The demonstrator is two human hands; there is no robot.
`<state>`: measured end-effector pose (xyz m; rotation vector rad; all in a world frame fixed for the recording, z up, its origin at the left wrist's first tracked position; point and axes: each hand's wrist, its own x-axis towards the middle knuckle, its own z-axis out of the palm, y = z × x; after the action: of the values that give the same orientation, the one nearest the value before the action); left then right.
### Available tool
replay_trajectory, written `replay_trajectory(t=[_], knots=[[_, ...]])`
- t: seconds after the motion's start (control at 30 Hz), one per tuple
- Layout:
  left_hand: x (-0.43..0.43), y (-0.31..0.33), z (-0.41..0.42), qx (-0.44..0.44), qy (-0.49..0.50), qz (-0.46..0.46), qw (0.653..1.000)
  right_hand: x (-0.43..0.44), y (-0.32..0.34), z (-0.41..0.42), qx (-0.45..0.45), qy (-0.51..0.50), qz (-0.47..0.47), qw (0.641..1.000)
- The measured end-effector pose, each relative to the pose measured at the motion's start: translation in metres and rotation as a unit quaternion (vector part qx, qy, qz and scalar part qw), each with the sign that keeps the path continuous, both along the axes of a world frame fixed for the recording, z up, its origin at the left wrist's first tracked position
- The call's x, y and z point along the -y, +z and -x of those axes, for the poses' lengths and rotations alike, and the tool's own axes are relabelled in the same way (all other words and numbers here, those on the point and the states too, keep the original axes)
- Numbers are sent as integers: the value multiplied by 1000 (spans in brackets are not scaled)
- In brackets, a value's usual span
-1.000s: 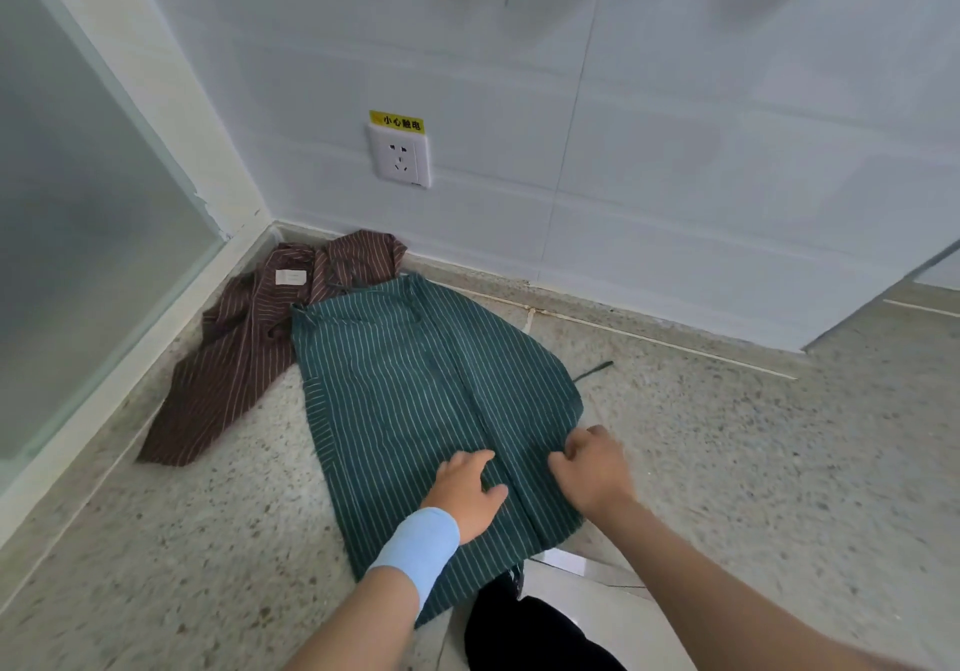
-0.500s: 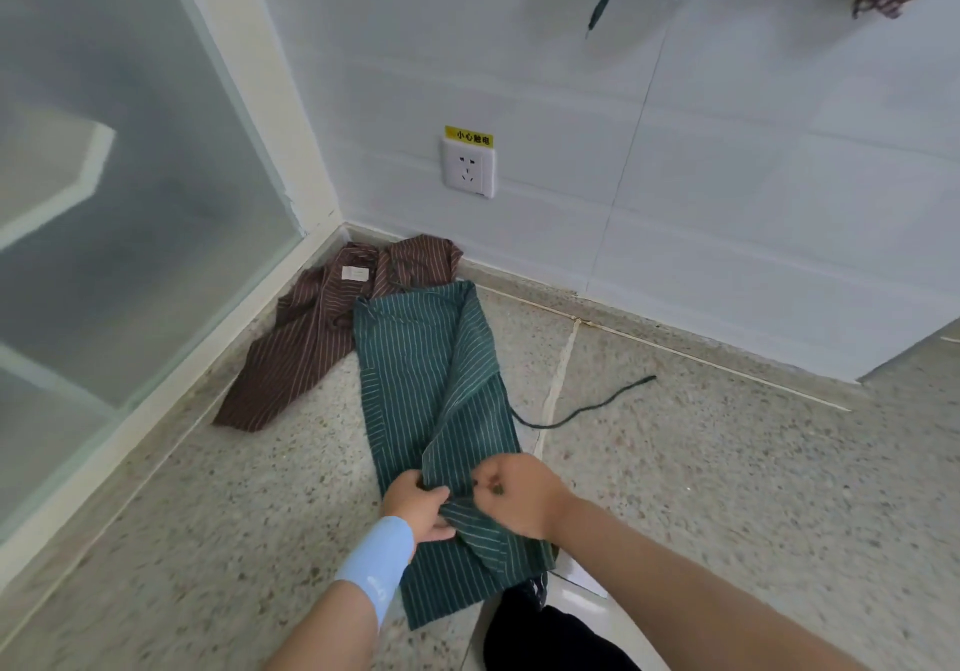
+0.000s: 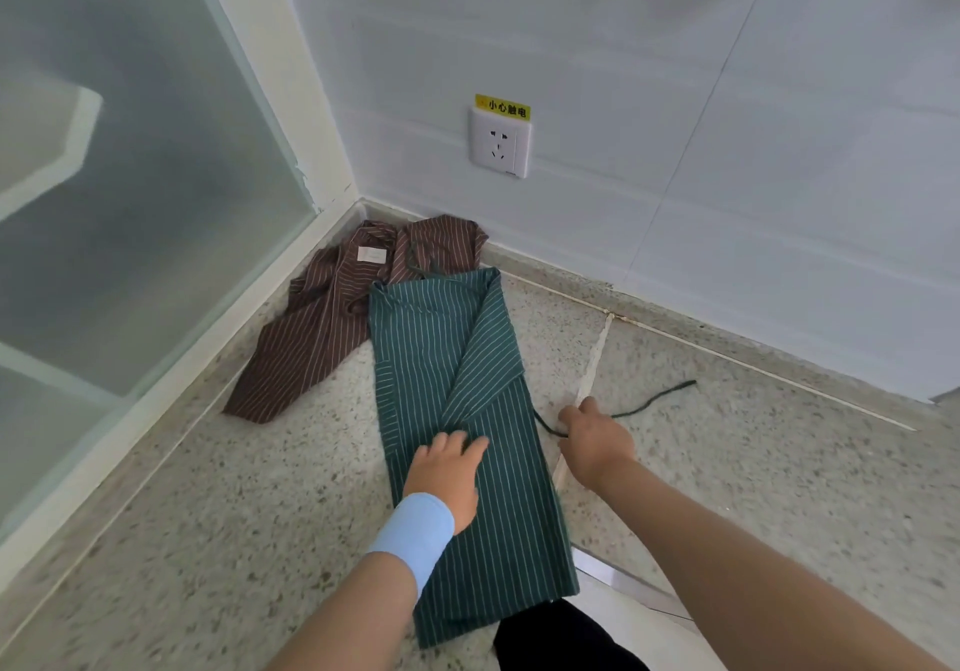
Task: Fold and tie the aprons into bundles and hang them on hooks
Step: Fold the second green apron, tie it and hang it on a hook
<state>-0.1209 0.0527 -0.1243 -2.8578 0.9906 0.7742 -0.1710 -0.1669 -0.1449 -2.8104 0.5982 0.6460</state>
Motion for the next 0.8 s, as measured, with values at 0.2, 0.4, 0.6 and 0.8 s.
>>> replay_trajectory(t=[0.2, 0.4, 0.6, 0.8], knots=[[2, -1, -26, -49, 78, -21, 996, 7, -4, -14, -12, 5, 4, 1000], [47, 52, -47, -379, 327, 235, 833, -4, 66, -51, 242, -142, -174, 944], [45, 89, -92, -577, 484, 447, 484, -44, 111, -81, 213, 96, -304, 924], [0, 87, -136, -388, 554, 379, 632, -56, 88, -96, 233, 51, -314, 919]])
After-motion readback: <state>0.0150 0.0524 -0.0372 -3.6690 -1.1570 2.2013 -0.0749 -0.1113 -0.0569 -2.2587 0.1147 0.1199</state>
